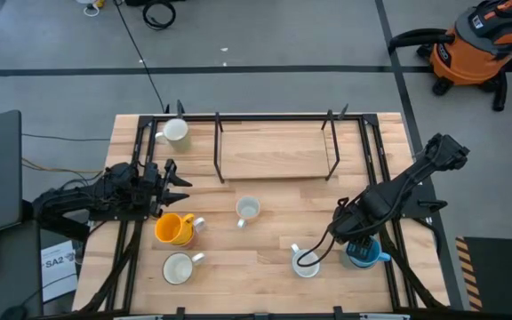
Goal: Place coffee mugs
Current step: Put the blue mug on the shelf
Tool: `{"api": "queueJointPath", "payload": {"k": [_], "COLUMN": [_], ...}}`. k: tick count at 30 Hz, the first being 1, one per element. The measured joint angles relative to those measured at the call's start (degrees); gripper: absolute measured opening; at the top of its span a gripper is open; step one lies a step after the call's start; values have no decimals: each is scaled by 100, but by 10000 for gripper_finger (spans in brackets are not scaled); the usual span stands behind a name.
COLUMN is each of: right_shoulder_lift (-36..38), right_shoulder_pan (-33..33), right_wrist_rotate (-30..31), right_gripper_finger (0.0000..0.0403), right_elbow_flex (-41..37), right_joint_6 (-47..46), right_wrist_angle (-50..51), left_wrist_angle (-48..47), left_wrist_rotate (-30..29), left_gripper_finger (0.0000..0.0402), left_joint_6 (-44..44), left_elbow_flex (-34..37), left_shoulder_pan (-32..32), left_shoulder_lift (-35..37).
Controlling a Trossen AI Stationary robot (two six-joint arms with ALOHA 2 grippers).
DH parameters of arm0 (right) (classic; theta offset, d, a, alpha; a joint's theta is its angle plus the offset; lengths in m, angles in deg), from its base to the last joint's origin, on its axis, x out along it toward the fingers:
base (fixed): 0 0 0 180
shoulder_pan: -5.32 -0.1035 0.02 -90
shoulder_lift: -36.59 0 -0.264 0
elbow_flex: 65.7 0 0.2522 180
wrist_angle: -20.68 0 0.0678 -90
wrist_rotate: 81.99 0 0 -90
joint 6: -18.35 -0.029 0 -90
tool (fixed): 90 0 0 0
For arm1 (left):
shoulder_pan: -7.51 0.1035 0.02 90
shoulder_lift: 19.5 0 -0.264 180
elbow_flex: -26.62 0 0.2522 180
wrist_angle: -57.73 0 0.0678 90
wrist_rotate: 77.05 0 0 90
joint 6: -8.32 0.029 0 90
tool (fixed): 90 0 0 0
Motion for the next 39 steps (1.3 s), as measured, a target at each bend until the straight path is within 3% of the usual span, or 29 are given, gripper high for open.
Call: {"api": "queueJointPath", "payload": {"k": [17, 32, 39], "right_shoulder_lift": [-16, -12, -12], "right_shoulder_pan": [-4, 90, 211], "right_wrist_rotate": [-37, -291, -190], "right_gripper_finger": [29, 25, 29], "right_elbow_flex": [0, 2, 576], "right_joint_6": [2, -4, 46], "right_wrist_angle": [-18, 4, 215], "left_wrist_angle": [0, 0, 1], "left_wrist_rotate": [0, 0, -1], "left_gripper_finger": [172, 172, 172], "left_joint_6": [0, 0, 0], "left_elbow_flex": [0, 0, 0], "left_shoulder_pan": [0, 0, 0], "left_shoulder_lift": [0, 0, 0]}}
